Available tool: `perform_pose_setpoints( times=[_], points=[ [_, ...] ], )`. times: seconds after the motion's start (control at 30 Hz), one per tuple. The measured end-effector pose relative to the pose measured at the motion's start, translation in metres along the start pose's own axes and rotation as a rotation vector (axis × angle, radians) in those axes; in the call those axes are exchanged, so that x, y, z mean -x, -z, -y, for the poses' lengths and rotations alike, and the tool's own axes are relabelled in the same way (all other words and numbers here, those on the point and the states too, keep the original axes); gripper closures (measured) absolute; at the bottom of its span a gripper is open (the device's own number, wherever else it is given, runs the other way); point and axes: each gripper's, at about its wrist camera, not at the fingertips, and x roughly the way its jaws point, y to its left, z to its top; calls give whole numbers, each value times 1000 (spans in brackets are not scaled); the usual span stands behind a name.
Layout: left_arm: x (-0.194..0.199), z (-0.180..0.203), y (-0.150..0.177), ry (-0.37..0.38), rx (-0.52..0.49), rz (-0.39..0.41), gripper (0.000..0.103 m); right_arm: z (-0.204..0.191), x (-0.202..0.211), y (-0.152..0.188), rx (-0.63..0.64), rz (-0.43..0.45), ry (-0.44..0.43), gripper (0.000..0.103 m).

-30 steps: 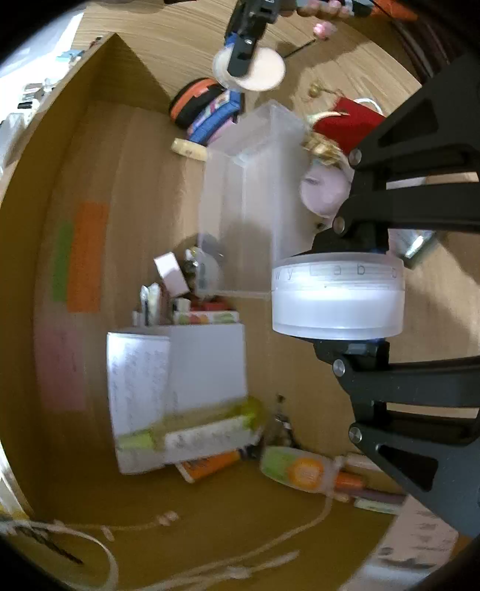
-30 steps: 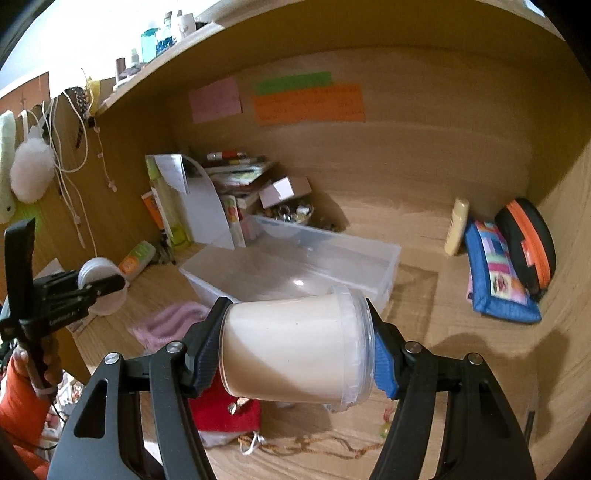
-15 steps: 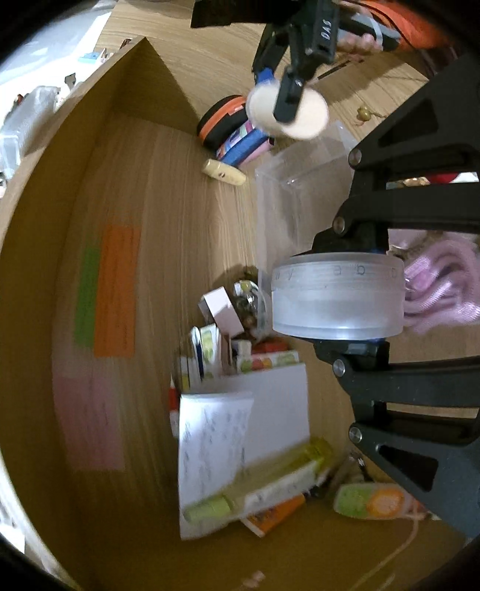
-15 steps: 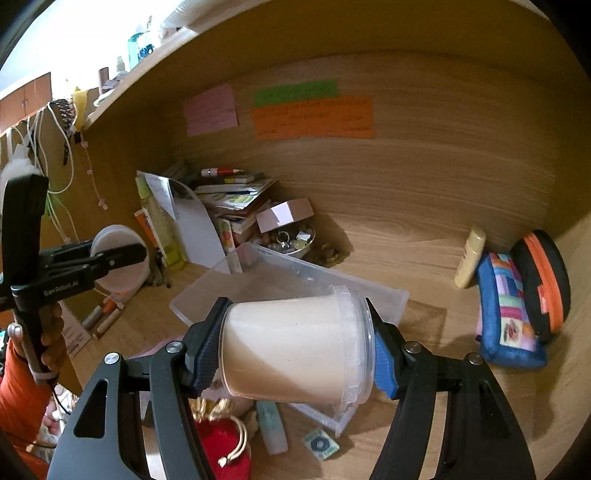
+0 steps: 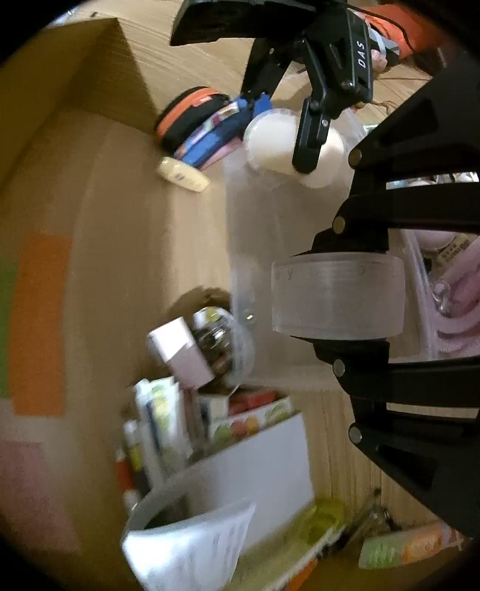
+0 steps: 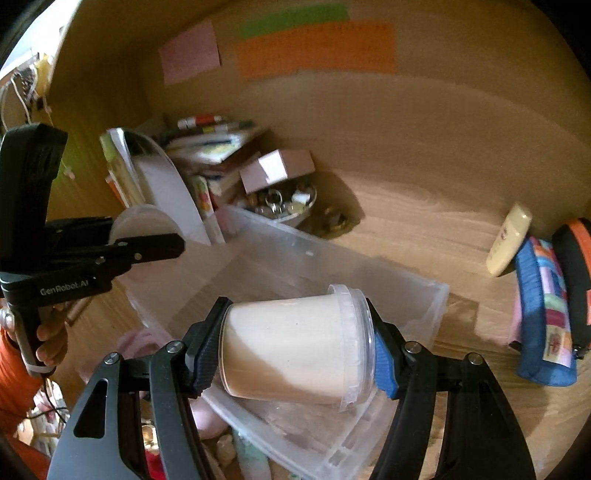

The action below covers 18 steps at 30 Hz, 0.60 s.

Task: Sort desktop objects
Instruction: 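Carry the white tape roll in the left gripper while the right carries the white container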

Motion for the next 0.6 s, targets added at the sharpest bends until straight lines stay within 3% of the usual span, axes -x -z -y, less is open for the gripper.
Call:
perform_pose_setpoints(
  times=[0.33,0.6],
  points=[
    [-48,8,3,-4,-66,-148,74,-2,-36,4,54,-100,31,39],
    [-61,15,11,-19,-94,-187,74,-8,-47,1,105,-177,62,39]
  ],
)
